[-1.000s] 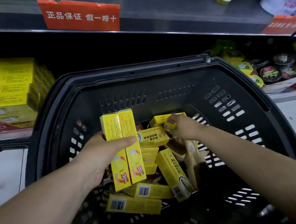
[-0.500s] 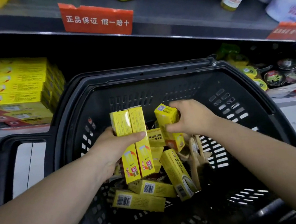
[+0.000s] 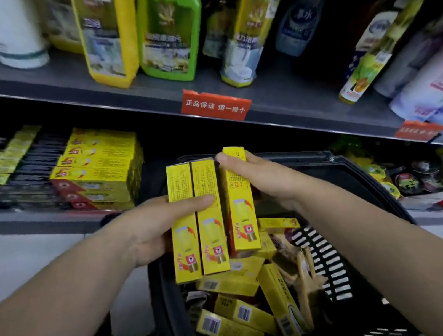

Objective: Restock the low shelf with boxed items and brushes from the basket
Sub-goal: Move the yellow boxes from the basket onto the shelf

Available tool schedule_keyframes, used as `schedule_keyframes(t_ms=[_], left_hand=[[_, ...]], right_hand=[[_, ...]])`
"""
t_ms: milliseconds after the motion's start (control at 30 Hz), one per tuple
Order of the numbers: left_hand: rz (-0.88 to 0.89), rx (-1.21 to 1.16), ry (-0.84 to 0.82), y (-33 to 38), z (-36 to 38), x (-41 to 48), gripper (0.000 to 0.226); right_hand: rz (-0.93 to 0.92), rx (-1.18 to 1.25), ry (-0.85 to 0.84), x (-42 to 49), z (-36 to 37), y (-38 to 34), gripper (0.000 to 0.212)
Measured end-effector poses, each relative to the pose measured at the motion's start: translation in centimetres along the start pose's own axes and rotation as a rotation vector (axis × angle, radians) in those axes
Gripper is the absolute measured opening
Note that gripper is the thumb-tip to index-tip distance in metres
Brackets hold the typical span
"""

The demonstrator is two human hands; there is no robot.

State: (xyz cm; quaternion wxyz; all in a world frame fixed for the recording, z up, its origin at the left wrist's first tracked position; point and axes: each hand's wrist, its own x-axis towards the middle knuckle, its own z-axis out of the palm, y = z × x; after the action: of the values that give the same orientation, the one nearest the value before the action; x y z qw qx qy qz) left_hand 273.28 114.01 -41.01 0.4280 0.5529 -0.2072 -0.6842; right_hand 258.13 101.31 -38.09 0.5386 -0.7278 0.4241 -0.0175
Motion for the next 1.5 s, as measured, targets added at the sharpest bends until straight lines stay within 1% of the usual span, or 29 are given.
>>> schedule_keyframes(t_ms=[67,100,200,233,300,367,433,500,600,633,733,767,833,867,933,967,1000,1033,1100,1133,1200,1233,1267,1333,1367,1433,1500], left_hand=[[0.018,-0.044,0.057,1.2,-1.9,-1.2,0.044],[0.033,-0.067,0.094,1.9,-3.1,-1.8,0.041],[0.065,-0.099,0.217,3.6,-7.1,-3.1,0.041],[0.071,-0.106,0.259,3.9,-8.6,-3.3,0.04],[0.078,-0.121,0.335,4.0,-11.4,-3.4,0.032],[0.049,-0.149,0.395,3.8,-13.9,-3.1,0.025],[0.024,-0.212,0.438,3.3,-15.9,-2.3,0.027],[0.036,-0.242,0.506,2.8,-17.7,-1.0,0.031],[0.04,-0.246,0.602,2.0,-20.1,1.0,0.029],[0.032,-0.252,0.634,1.8,-20.8,1.6,0.029],[0.038,-0.28,0.711,1.3,-22.9,3.0,0.03],[0.049,-0.291,0.724,1.2,-23.5,3.3,0.03],[0.083,-0.327,0.729,1.1,-24.2,4.0,0.03],[0.106,-0.357,0.726,1.1,-24.5,4.4,0.032],[0.15,-0.398,0.705,1.3,-24.9,4.9,0.036],[0.168,-0.396,0.683,1.4,-25.1,5.2,0.038],[0.176,-0.381,0.664,1.6,-25.2,5.3,0.04],[0.175,-0.361,0.656,1.8,-25.2,5.5,0.044],[0.169,-0.339,0.659,1.9,-25.4,6.0,0.047],[0.167,-0.344,0.659,1.9,-25.5,6.2,0.045],[0.153,-0.348,0.656,1.9,-25.4,6.6,0.042],[0.148,-0.343,0.659,1.9,-25.2,6.8,0.044],[0.144,-0.337,0.67,1.8,-25.1,6.8,0.048],[0.136,-0.328,0.694,1.6,-24.9,7.0,0.053],[0.132,-0.321,0.698,1.6,-24.8,7.0,0.054],[0.119,-0.304,0.694,1.5,-24.6,7.0,0.056],[0.111,-0.29,0.694,1.3,-24.6,7.1,0.059]], right_hand=[[0.008,0.039,-0.044,1.5,1.3,-1.6,0.041],[0.017,0.073,-0.062,2.3,1.9,-2.5,0.04],[0.035,0.201,-0.085,4.7,3.4,-4.6,0.022],[0.038,0.211,-0.096,5.5,4.0,-5.2,0.022],[0.051,0.197,-0.117,7.1,5.1,-6.3,0.03],[0.074,0.178,-0.122,8.6,6.0,-7.2,0.043],[0.077,0.147,-0.1,10.2,6.8,-7.8,0.048],[0.056,0.147,-0.065,11.7,7.7,-8.1,0.051],[0.03,0.189,0.013,14.0,9.4,-8.2,0.054],[0.019,0.203,0.05,14.9,10.0,-8.1,0.051],[-0.029,0.289,0.142,17.2,11.7,-7.7,0.034],[-0.045,0.309,0.155,17.9,12.2,-7.5,0.027],[-0.079,0.291,0.125,19.2,12.8,-7.2,0.019],[-0.091,0.274,0.092,19.6,13.0,-7.0,0.02],[-0.091,0.238,0.033,20.4,13.0,-6.7,0.03],[-0.1,0.191,0.014,20.7,12.9,-6.5,0.031],[-0.122,0.112,0.015,20.9,12.7,-6.3,0.028],[-0.152,0.035,0.036,21.0,12.5,-6.2,0.024],[-0.195,-0.023,0.116,21.5,12.2,-6.2,0.022],[-0.196,-0.023,0.165,21.8,12.1,-6.2,0.028],[-0.18,-0.065,0.277,22.6,12.0,-6.4,0.05],[-0.16,-0.131,0.318,23.3,12.0,-6.5,0.06],[-0.137,-0.227,0.336,24.0,12.1,-6.8,0.066],[-0.102,-0.39,0.346,25.9,12.2,-7.3,0.067],[-0.096,-0.413,0.358,27.1,12.2,-7.5,0.065],[-0.087,-0.381,0.377,29.2,12.4,-7.4,0.061],[-0.107,-0.289,0.332,30.8,12.6,-6.6,0.055]])
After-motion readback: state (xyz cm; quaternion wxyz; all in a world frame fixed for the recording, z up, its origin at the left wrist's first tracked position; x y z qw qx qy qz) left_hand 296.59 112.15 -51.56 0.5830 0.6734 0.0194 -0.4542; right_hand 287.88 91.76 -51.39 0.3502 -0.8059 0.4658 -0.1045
